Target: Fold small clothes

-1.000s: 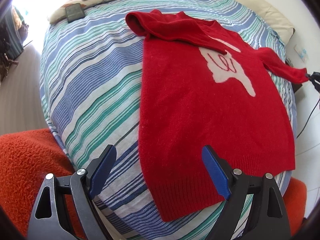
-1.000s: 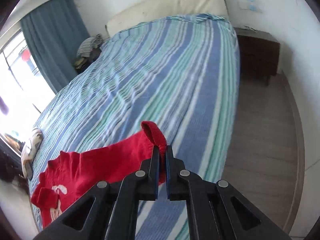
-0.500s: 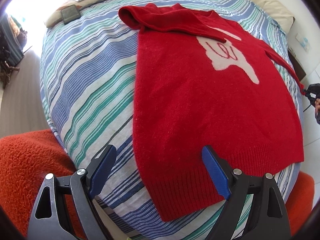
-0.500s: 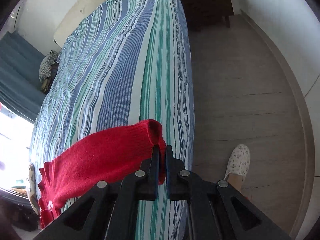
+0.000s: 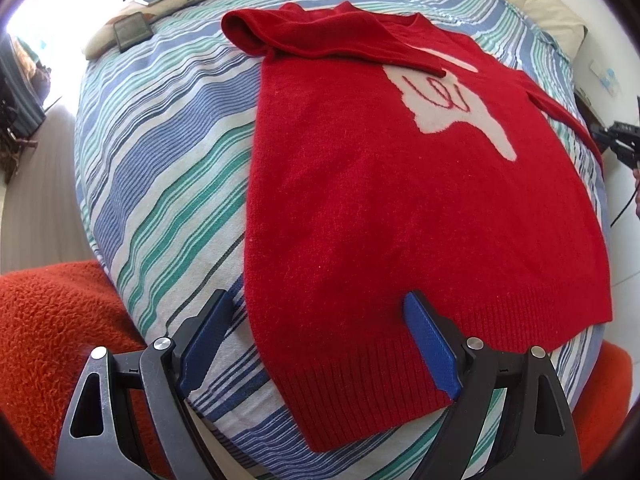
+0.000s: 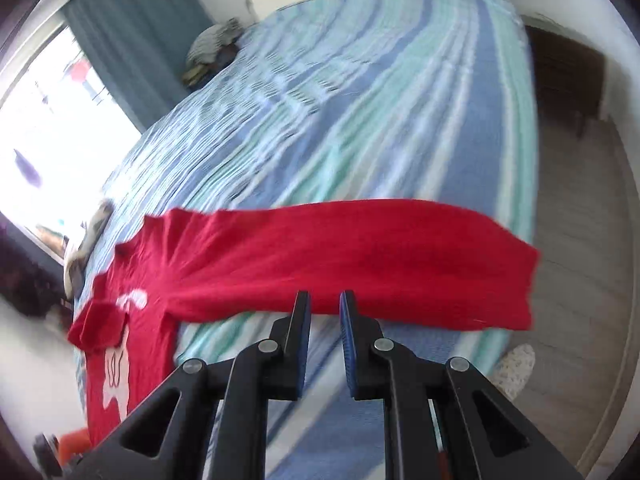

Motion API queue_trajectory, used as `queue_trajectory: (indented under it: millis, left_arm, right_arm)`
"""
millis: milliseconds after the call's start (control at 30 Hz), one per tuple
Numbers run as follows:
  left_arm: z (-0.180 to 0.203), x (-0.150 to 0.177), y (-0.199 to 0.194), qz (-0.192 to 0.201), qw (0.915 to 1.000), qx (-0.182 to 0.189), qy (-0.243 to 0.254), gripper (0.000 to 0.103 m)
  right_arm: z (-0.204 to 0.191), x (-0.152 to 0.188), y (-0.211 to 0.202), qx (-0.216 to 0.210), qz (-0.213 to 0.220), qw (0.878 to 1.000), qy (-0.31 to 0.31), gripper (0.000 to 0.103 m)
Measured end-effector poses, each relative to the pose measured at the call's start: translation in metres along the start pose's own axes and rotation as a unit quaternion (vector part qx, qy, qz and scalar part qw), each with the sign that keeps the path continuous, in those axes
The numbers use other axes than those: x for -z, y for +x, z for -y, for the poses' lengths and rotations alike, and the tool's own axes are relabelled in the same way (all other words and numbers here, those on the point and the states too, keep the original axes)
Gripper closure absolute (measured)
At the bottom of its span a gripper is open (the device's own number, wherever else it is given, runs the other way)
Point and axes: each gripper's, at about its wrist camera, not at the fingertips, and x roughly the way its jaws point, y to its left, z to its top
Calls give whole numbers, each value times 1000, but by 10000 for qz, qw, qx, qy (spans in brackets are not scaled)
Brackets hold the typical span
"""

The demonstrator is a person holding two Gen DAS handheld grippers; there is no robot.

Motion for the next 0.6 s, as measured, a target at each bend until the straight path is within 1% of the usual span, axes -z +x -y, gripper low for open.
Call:
queue_trajectory:
  millis: [67,100,167,233,267,300,367,467,533,567,600]
  left_arm:
    - [1,0,-1,3,10000,-6,9,14]
    - [1,0,-1,3,10000,2,7,14]
    - [-1,2,-3,0,10000,39,-12,14]
    - [-3,3,-5,-8,10000,76,-14,14]
    - [-4,3,-5,-6,10000,84,-4,14]
    - [-4,3,-6,0,10000,92,11,14]
    - [-5,3,-7,16,9999,111,42,14]
    - [-6,3,-7,6,9999,142,70,14]
    - [-6,4,-8,18,9998,173,64,14]
    - [-6,5,-9,39,9998,194,60,14]
    - [-7,5,-11,66,9997,211,55,14]
  right_arm:
    - [-37,-2,20,38,-64,9988,-485,86]
    - [-47,-1,31,119,-120,9983,-565,81]
    - [-50,3,51,411,-281,9973,-534,77]
    - [-38,10,59,701,-445,9958,-392,77]
    - [-24,10,60,706,-409,9963,-285,77]
    - [-14,11,55,722,-335,9966,-200,77]
    - [-2,16,41,913,-244,9954,-126,77]
    - [9,24,25,1098,-318,9933,-148,77]
    - [16,35,17,1464,-447,9881,-131,69]
    - [20,41,10,1539,-438,9871,-71,63]
    - [25,46,3,1595,-404,9864,9,62]
